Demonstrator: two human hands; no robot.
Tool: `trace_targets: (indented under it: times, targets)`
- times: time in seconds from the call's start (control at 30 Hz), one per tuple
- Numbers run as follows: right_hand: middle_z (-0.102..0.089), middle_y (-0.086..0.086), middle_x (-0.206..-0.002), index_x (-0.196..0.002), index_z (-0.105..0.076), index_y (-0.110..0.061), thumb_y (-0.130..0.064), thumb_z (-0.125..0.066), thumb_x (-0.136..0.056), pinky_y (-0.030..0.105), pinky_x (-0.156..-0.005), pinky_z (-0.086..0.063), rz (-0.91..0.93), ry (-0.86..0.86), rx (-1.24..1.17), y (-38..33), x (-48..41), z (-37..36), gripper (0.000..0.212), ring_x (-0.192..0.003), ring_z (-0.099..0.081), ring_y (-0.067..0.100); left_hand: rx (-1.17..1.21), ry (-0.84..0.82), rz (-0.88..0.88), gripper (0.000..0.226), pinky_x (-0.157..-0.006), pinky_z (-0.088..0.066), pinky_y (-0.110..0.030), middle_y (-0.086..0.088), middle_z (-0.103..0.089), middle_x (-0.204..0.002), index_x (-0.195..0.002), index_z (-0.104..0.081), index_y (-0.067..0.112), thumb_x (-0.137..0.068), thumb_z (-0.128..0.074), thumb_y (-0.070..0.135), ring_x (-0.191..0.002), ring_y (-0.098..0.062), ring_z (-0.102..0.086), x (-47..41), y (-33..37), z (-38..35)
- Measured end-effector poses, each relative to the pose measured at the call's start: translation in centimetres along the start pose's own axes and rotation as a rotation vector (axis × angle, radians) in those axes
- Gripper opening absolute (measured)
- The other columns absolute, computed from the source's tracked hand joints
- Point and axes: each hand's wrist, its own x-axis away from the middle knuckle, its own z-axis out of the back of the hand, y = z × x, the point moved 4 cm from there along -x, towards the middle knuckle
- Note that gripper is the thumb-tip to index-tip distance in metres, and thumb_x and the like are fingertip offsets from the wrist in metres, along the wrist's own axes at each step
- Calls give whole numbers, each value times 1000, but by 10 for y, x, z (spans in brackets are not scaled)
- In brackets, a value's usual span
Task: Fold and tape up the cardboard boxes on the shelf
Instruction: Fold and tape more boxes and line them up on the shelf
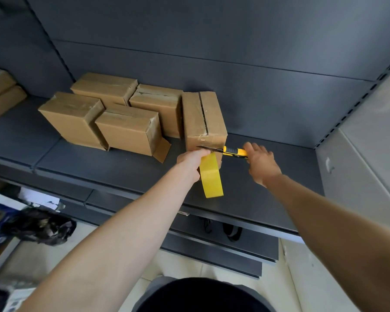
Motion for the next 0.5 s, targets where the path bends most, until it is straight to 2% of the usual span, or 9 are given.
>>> trace_targets:
  times: [0.13, 0.37, 0.5]
  targets:
    - [-49, 7, -110, -114, -37, -14, 11, -56, -77, 38, -90, -37, -26, -2, 56, -1, -6, 1, 48, -103, -45, 27, -53, -3, 13, 54, -58, -51, -41, -14, -63, -109, -125, -51, 9, -78, -77, 14, -93, -30, -64, -2, 6, 2]
    - [-46, 5, -111, -118, -35, -16, 12, -62, -71, 37, -85, -38, -34, -43, 183, -3, -7, -6, 61, -103, -45, 25, -196, -21, 71, 49, -72, -52, -46, -15, -64, -106, -117, -52, 8, -76, -78, 14, -92, -30, -64, -11, 5, 5]
    - [-46, 6, -115, -120, -35, -15, 13, -59, -72, 39, -90, -37, -54, -124, 157, 5, -2, -21, 61, -107, -44, 27, -219, -92, 120, 32, -66, -52, -45, -13, -67, -91, -112, -58, 4, -83, -71, 9, -80, -27, -66, -16, -14, 8]
